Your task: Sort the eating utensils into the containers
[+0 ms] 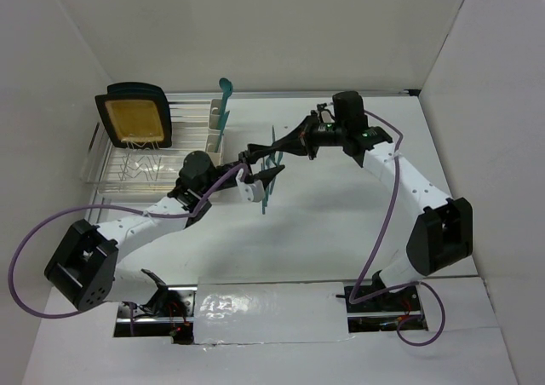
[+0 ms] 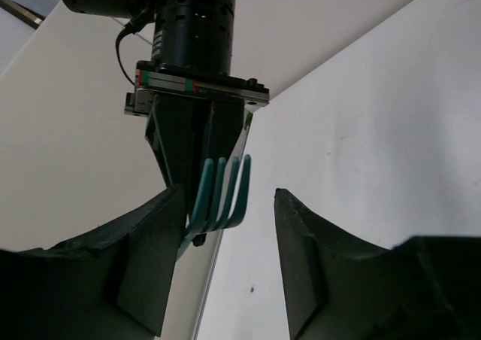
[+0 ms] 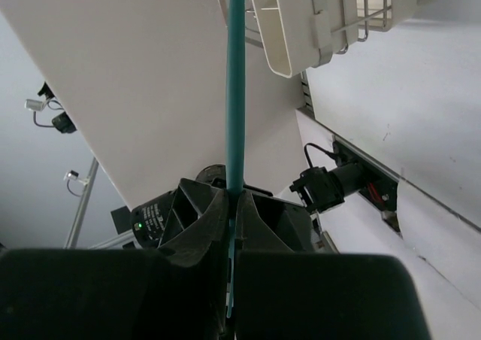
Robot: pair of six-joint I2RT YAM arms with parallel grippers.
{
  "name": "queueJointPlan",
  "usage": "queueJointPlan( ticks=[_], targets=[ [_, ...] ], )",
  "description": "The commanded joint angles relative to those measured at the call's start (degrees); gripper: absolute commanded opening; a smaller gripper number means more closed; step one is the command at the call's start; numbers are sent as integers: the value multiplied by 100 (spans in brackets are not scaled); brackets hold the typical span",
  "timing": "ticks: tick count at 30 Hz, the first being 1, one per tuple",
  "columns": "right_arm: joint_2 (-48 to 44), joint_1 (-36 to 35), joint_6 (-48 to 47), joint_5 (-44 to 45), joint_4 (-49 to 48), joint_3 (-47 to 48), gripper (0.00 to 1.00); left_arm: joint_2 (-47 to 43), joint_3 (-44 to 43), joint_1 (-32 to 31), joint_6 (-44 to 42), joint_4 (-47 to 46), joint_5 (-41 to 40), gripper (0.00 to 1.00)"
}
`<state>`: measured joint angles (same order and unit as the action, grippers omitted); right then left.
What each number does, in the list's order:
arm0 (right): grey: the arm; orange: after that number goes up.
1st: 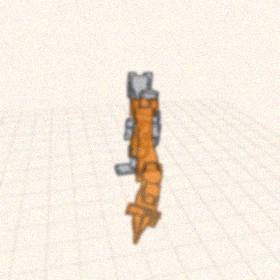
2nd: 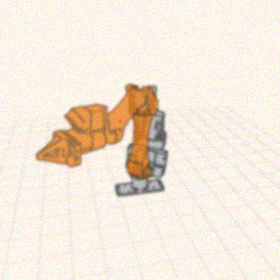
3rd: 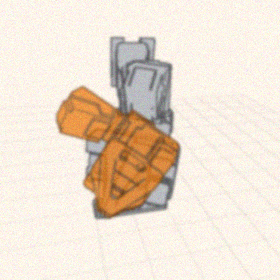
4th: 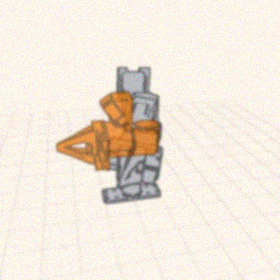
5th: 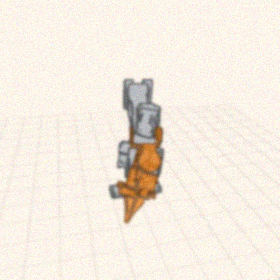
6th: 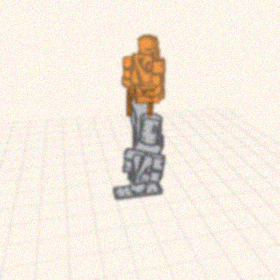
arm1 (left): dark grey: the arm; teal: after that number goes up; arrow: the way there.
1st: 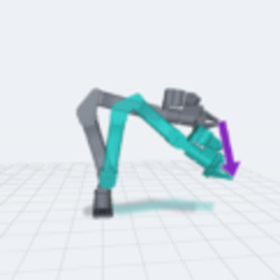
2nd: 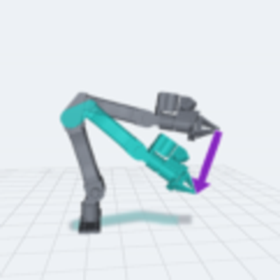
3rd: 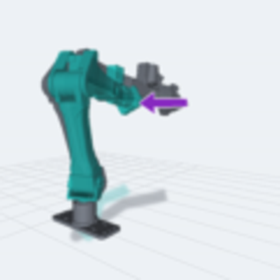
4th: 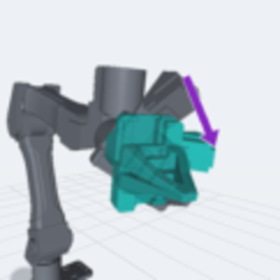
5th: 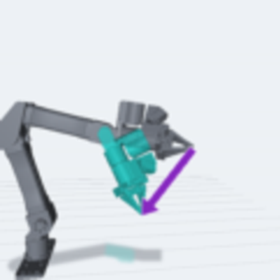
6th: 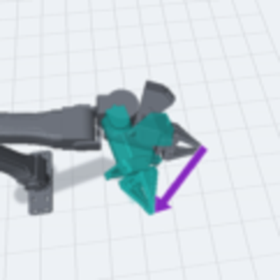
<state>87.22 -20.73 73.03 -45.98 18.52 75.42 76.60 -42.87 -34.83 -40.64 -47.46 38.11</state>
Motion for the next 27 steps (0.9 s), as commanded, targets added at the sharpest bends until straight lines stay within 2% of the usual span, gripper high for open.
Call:
queueJointPlan(
  ticks=[1,6,7,11,14,17,18,21,22,24,25,27],
  targets=[
    [-319,16,53,-34,-85,-132,0,48,-274,-42,-67,-817,39,62],
    [-416,-10,194,19,-139,-291,0,162,-274,-147,-137,-1080,-127,48],
    [-425,-10,194,19,-139,-291,0,171,-274,-173,-119,-1090,-146,48],
    [-434,-1,194,19,-139,-291,0,163,-353,-182,-84,-923,-146,36],
    [-434,-18,141,19,-68,-239,5,136,-354,-226,-110,-879,-189,30],
    [-451,-19,132,19,-15,-238,19,92,-301,-226,-67,-993,-242,28],
    [-469,16,132,19,37,-238,29,83,-318,-217,-67,-993,-277,27],
    [-513,113,18,19,169,-238,39,75,-327,-217,-40,-1037,-427,26],
    [-530,122,-26,19,239,-238,49,101,-371,-209,-14,-1080,-470,26],
    [-557,411,-253,-42,520,-238,61,119,-380,-191,65,-1133,-611,27],
    [-557,499,-411,-43,608,-238,71,110,-406,-156,178,-1125,-655,26],
    [-575,902,-779,-113,933,-177,79,75,-572,-77,389,-985,-699,26]
  ],
)
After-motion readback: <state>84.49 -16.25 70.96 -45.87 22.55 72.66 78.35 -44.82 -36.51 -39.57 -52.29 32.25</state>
